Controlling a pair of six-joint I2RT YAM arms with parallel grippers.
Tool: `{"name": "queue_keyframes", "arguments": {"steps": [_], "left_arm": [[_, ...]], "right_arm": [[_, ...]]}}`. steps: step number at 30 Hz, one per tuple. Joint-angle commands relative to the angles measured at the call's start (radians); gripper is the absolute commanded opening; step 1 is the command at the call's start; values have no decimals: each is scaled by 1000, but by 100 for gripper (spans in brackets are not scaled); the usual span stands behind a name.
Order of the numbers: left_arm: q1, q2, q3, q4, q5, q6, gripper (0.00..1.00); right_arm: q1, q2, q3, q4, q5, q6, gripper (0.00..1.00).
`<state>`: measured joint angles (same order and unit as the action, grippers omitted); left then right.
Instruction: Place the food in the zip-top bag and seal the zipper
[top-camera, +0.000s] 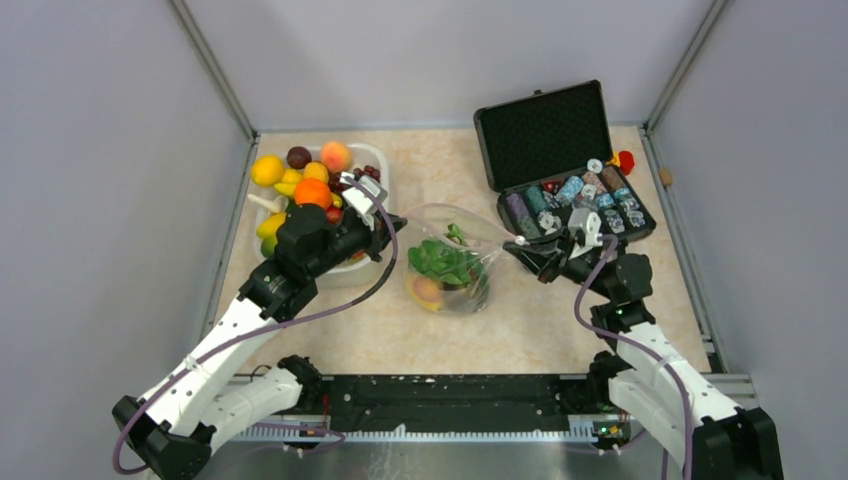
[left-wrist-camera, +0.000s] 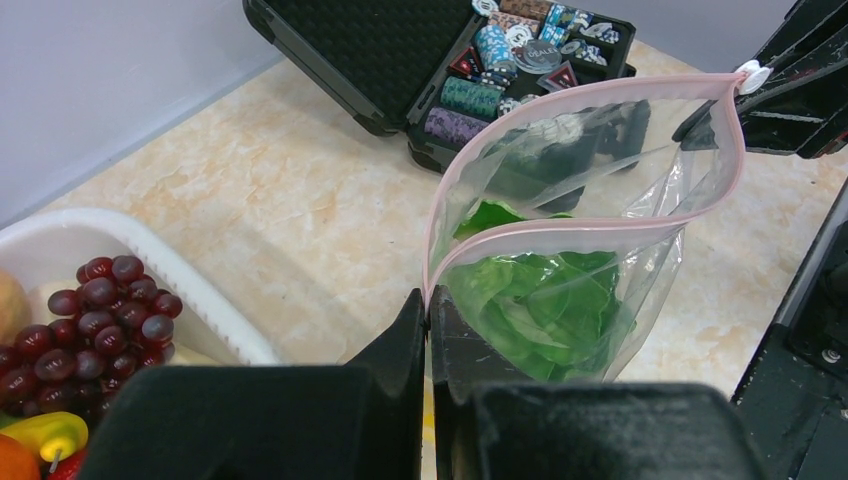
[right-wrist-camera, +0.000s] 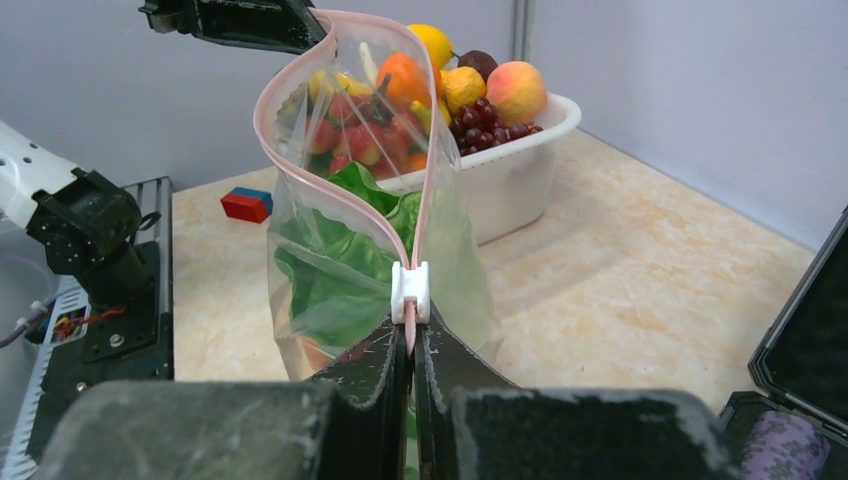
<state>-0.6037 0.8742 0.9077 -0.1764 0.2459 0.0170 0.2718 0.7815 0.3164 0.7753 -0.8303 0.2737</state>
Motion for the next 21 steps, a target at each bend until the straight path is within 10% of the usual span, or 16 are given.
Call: {"name": "queue_keyframes", "arguments": {"steps": [1,5,10,21], "left_arm": [[3,-15,20,28,-5,0,0],[3,-18,20,38,-29,-3,1],[4,-20,44,50,-60,4,90],[1,112,276,11,349,132,99]], "right_arm": [[-11,-41,-21,70,29,-17,0],[-10,-55,-14,26,15,-33,0],[-10,-54,25,-41,-19,-42,0],[-9,-40,145,-316,-78,-163,0]]}}
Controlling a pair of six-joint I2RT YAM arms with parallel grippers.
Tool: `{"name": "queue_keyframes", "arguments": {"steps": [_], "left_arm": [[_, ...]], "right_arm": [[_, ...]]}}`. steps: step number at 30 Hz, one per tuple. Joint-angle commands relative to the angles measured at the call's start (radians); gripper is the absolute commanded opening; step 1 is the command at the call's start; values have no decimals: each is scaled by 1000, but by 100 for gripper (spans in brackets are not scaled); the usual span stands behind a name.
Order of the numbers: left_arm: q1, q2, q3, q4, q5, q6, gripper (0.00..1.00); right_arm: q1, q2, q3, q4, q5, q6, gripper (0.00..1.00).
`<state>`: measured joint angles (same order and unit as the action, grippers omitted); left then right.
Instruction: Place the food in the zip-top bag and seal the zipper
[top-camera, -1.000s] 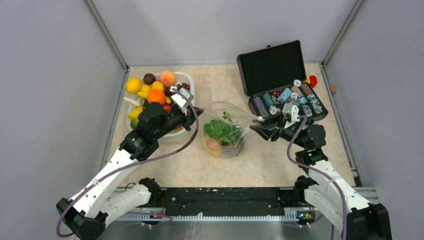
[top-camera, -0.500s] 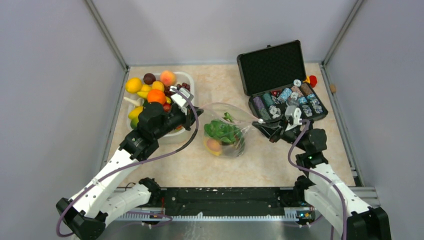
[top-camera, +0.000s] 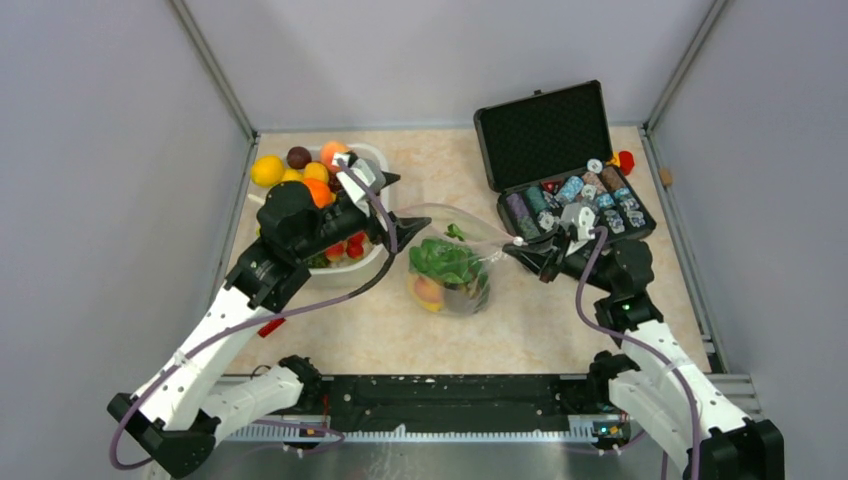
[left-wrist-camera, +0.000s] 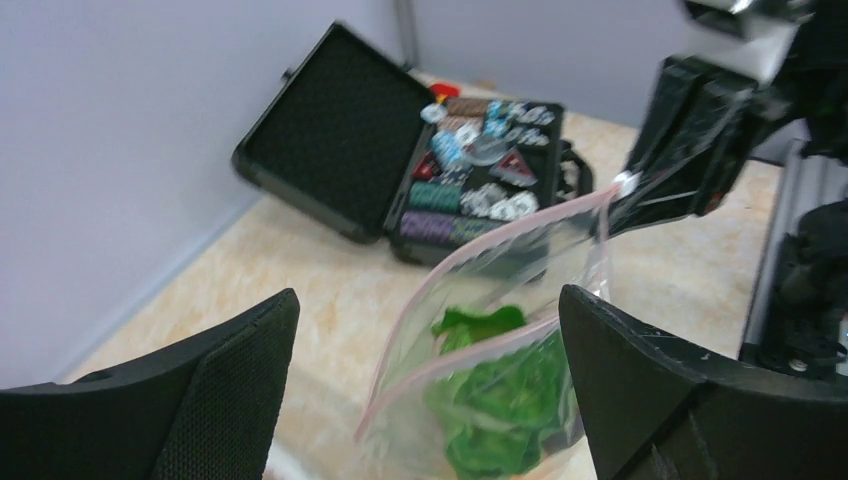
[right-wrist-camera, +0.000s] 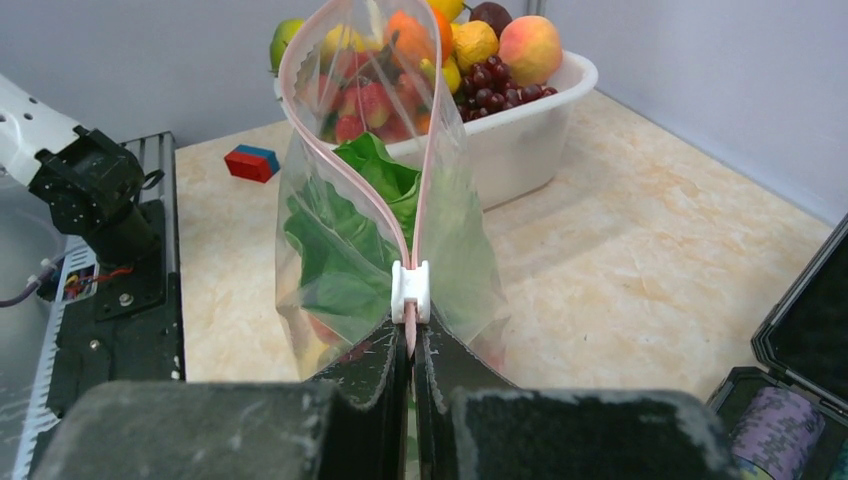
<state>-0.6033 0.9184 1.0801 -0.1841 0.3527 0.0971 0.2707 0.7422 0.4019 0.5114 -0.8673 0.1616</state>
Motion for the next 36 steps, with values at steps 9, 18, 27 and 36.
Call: {"name": "queue_keyframes", "arguments": {"steps": [9,18,27,36], "left_arm": [[-187,305,304,-112,246,241,96],[-330,507,441,-215,181,361,78],[-372,568,450,-192,164,382,65],[-381,633,504,-275,189,415,50]], "right_arm": [[1,-18,103,-142,-64,-89,0],[18,-27,118,-201,-74,-125,0],[25,-44,126,-239,-67,-148,0],[32,-51,126,-244,-54,-156,0]]}}
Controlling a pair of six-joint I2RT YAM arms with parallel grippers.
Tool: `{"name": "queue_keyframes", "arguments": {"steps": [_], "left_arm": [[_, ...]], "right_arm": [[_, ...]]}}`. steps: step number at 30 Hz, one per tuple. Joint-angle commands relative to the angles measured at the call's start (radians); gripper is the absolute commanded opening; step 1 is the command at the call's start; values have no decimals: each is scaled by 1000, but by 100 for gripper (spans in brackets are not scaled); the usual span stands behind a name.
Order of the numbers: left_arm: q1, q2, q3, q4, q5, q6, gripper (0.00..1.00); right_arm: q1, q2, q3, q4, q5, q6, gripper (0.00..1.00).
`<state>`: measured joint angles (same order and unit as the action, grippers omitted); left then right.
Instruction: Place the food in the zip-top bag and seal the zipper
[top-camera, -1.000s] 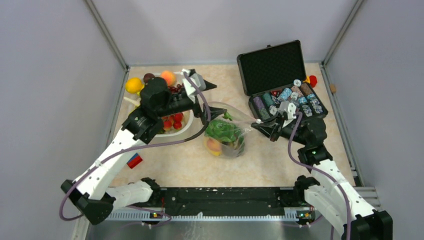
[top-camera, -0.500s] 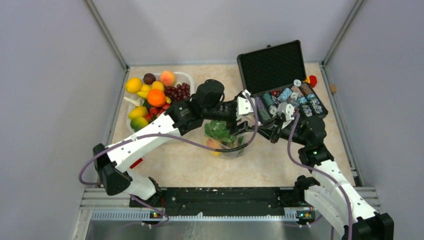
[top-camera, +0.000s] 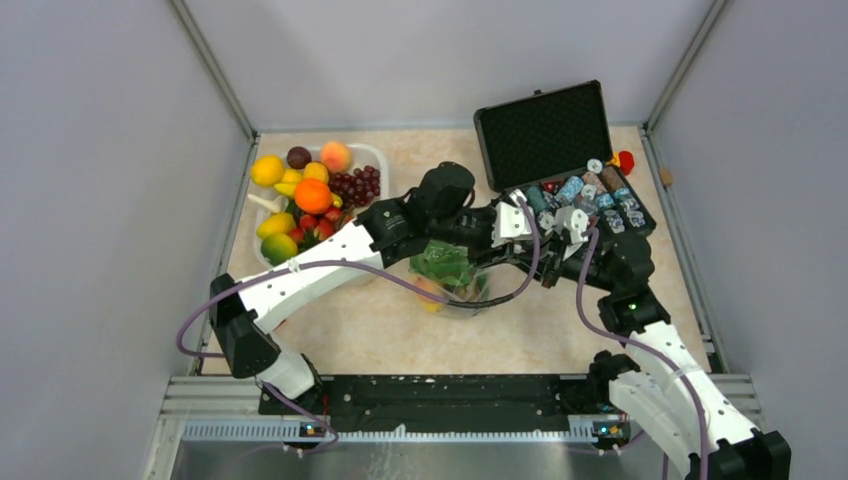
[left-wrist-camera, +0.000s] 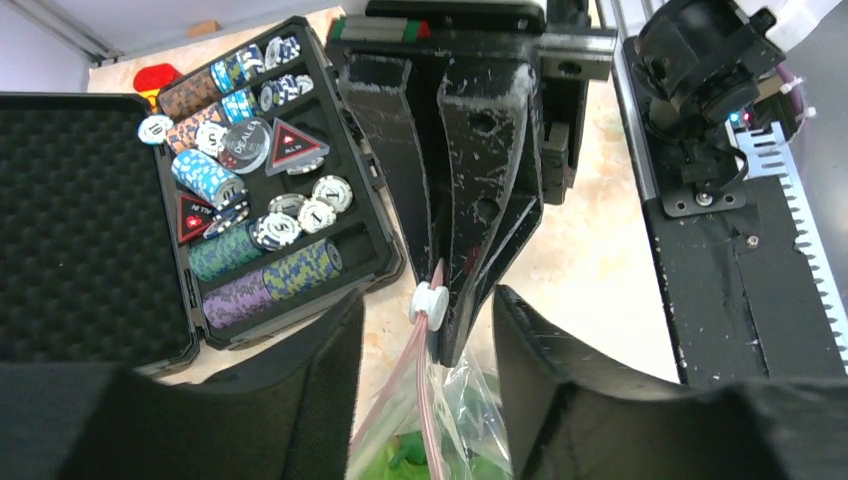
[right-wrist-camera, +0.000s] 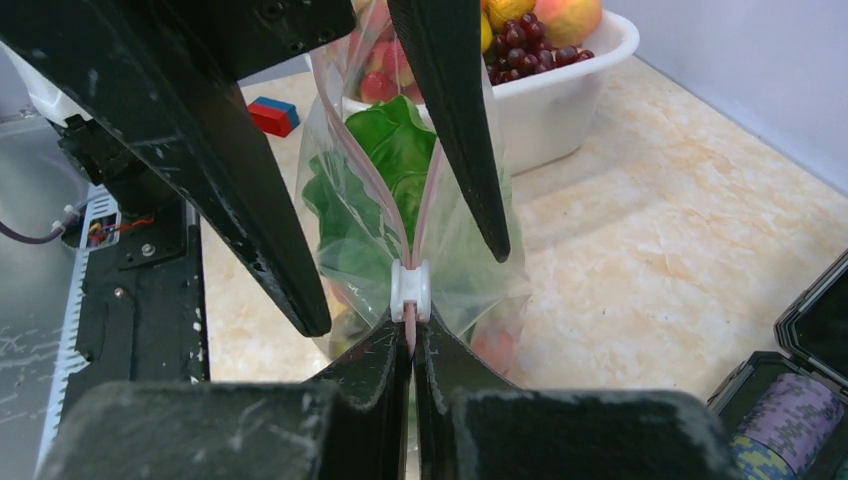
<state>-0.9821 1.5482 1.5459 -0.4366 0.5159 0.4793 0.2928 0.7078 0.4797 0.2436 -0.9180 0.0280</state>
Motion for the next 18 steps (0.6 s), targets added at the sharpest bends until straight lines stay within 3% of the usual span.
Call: {"name": "queue_keyframes", "arguments": {"steps": [1,3,7,14,18], "left_arm": [[-3,7,41,-28,33,37,45],[-2,15,51,-52,40,45,38],[-2,27,73,-99,40,64,36],[-1,37,78,-93,94,70,25],[-2,51,85,-99,97,72,25]], "right_arm": [[10,-17,48,23,-1,-22,0],[10,-22,47,23,1,-23,0],[12,-27,46,21,4,-22,0],[13,-31,50,2,8,-54,0],[15,-34,51,3,11,-55,0]]}}
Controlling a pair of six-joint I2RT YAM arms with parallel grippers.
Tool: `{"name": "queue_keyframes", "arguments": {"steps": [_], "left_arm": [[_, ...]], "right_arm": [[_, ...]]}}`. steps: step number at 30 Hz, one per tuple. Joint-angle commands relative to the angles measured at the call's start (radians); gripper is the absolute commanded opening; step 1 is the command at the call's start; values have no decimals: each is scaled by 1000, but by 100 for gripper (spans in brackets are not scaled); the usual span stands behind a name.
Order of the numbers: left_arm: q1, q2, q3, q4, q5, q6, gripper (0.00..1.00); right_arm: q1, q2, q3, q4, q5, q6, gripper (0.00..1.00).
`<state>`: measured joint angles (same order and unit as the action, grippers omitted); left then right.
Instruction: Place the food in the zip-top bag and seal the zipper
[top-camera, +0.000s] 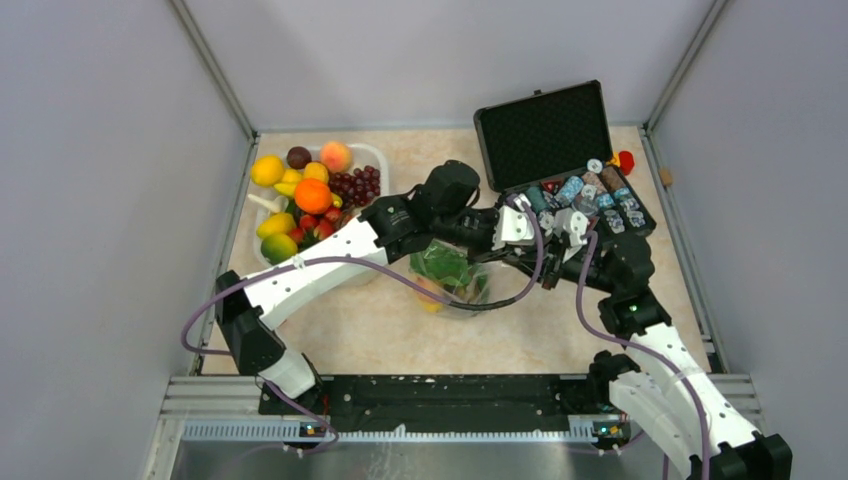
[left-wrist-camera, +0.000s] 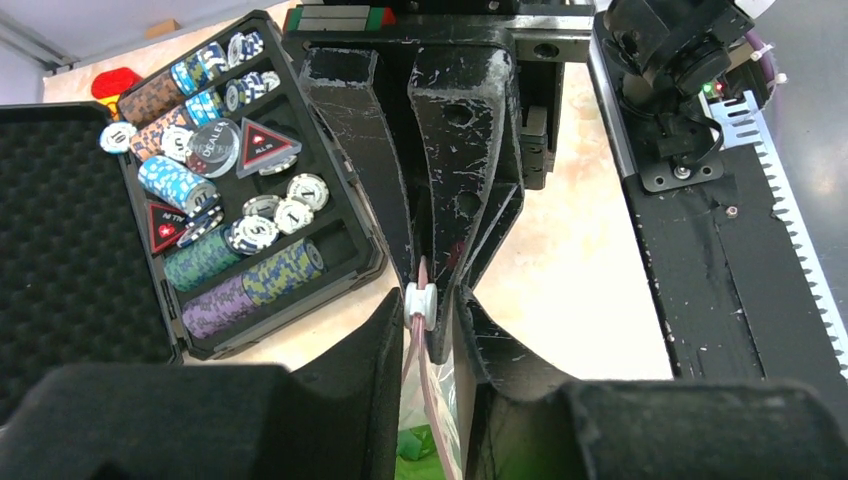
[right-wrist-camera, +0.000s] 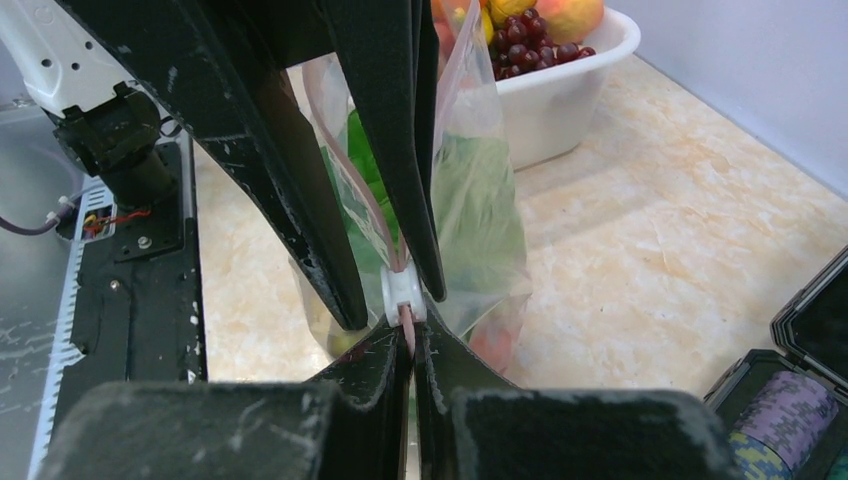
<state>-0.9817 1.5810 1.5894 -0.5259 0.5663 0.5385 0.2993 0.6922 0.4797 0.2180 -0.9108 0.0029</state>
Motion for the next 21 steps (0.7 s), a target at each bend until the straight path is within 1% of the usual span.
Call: {"name": "queue_keyframes", "arguments": {"steps": [1,4,5,12,21], "left_arm": [[-3,21,44,-13,47,15,23],[-2,28,53,-26,48,20,2],[-2,28,55,-35,43,23,0],[-1,-8,26,-72,-28,59,0],[10,-60,-11,-104,-89,83,0]], "right_arm": [[8,-20,50,28,4,-30,0],[9,-20,48,25,8,-32,0],[9,-20,47,22,12,-32,0],[9,-35,40,10,47,-33,0],[9,-37,46,-10,39,-34,0]]}}
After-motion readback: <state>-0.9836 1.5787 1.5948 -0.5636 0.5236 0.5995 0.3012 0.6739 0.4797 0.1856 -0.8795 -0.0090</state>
